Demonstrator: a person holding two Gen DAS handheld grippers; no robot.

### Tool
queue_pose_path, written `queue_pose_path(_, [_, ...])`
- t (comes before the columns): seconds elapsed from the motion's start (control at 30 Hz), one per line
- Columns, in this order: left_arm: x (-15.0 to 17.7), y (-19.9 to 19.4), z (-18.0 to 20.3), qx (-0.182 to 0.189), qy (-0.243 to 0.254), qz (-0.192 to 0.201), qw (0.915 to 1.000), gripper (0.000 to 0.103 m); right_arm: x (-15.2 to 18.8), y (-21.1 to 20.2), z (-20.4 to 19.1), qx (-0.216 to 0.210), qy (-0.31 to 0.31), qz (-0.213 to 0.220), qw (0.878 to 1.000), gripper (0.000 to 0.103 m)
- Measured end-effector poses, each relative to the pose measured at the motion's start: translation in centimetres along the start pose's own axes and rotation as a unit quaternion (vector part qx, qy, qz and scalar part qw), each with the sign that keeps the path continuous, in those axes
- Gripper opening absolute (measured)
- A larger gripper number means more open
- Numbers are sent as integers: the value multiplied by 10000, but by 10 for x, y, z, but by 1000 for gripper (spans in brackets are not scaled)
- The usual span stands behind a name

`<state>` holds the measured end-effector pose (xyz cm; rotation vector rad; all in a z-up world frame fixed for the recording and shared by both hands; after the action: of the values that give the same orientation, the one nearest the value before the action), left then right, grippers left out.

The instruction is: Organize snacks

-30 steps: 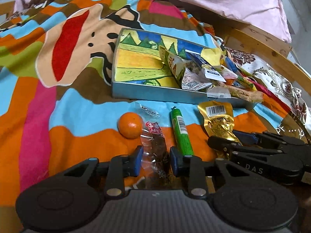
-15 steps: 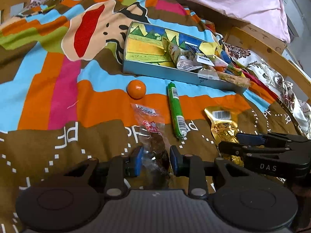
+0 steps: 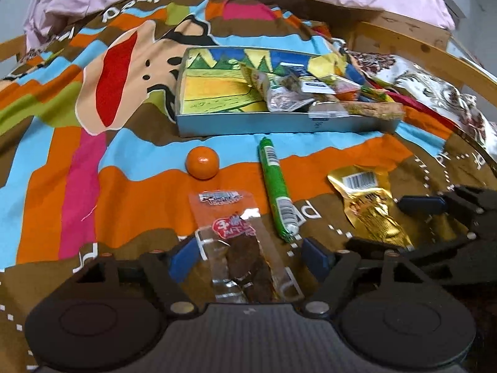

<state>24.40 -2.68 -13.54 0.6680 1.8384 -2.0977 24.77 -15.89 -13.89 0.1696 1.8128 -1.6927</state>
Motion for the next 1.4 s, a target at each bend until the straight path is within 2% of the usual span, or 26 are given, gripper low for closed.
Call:
queue_pose_path(0.07, [0, 2, -2, -34, 2, 0, 10000, 66, 0, 1, -3, 86, -113, 36, 9999, 91])
queue_pose_path(0.13, [1, 2, -3, -98, 33, 15, 9999, 58, 0, 1, -5, 109, -167, 47, 9998, 89])
queue_pose_path(0.23, [4, 0, -3, -149, 68, 60, 9998, 54, 1, 0, -6, 83, -162, 40, 9998, 83])
queue_pose_path(0.37, [7, -3, -5, -163, 18, 99, 9998, 51, 2, -5, -12, 130, -314, 77, 9994, 54])
queue_pose_path(0.4, [7, -4, -5, -178, 20, 110, 9998, 51, 2, -5, -14, 98, -340, 78, 9993, 51])
queue_pose_path(0.7, [11, -2, -3, -284, 100, 183, 9994, 50, 3, 0, -15, 24, -251, 125, 9996, 55])
queue_pose_path(0.9, [12, -3, 1, -452, 235, 293, 9983, 49, 3, -3, -20, 92, -375, 249, 9989, 46])
queue_pose_path(1.2, [20, -20, -1, -343, 90, 491, 9982, 48, 4, -16, -32, 360, -865, 448, 9946, 44])
queue_pose_path(1.4, [24, -40, 0, -365, 58, 725, 9967, 45, 1, -38, -39, 422, -1026, 752, 9910, 44])
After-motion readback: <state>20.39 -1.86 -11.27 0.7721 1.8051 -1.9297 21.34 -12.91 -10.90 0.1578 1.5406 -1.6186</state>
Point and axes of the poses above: each gripper's, at about its wrist camera, not at the fingertips, and y roughly the way its jaws point, z to its right, x to its underside, the point moved 10 cm from there along y, roughly the way its jaws point, and after that the axes turned 14 degrees about -z, right-handed, at the moved point
